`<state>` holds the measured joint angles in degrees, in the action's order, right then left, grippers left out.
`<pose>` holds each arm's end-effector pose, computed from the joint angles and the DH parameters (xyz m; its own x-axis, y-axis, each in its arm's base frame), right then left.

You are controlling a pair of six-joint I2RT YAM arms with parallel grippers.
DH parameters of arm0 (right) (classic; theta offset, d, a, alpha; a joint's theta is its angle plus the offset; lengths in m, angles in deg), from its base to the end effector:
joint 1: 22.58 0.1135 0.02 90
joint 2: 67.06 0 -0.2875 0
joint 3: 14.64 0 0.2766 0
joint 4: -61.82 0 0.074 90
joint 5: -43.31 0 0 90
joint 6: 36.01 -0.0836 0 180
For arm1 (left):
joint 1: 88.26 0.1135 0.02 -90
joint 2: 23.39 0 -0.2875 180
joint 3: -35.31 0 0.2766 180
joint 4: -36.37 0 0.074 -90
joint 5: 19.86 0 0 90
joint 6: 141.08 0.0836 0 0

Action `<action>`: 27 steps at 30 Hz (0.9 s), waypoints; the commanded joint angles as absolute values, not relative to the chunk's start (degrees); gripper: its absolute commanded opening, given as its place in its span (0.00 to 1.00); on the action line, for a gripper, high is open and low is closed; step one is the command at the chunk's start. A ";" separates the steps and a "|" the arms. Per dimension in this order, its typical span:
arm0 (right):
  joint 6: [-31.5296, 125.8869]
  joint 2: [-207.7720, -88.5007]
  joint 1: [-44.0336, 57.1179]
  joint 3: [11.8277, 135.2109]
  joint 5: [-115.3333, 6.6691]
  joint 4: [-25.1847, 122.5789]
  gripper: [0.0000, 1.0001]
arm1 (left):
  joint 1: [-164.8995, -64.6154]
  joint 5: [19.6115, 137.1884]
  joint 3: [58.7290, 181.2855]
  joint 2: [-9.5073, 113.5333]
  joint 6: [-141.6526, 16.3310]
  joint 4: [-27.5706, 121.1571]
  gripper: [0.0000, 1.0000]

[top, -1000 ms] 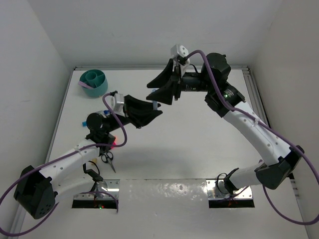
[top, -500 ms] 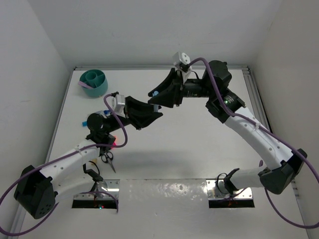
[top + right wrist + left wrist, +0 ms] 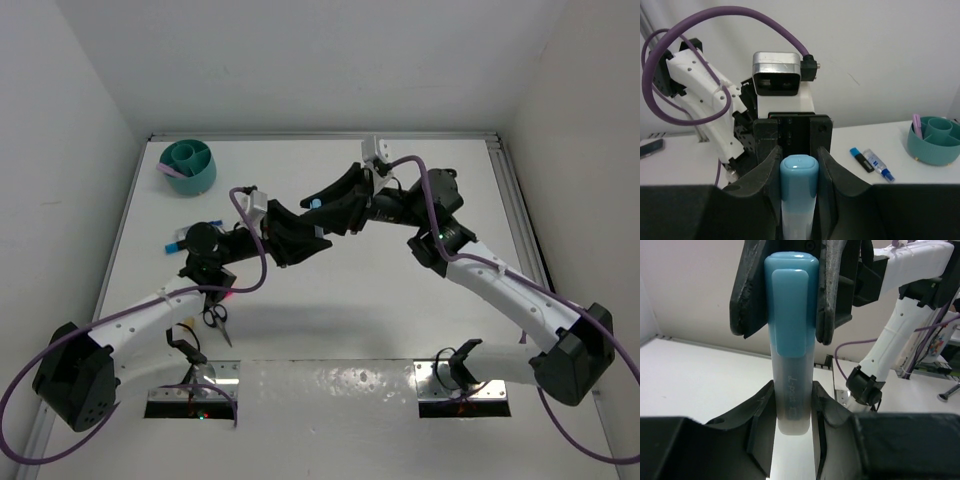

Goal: Sort the stationery into containers
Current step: Close the pen cap on the pen.

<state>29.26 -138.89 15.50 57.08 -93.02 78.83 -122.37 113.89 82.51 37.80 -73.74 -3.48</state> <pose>0.2248 0.2530 0.4244 -0.1982 0.2117 -0.9570 -0.9774 0.0310 0.2093 0.1918 -0.1997 0.3572 -0.0213 -0.3217 -0.9466 0.9884 0.1357 -0.0683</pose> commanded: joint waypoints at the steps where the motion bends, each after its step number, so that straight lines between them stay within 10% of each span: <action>1: 28.42 -142.99 17.32 49.75 -93.28 72.76 0.00 | -122.71 108.99 87.65 34.79 -76.83 -23.96 0.00; 27: 34.13 -139.92 17.49 44.38 -90.99 61.25 0.00 | -115.86 109.08 89.94 33.82 -79.56 -21.42 0.00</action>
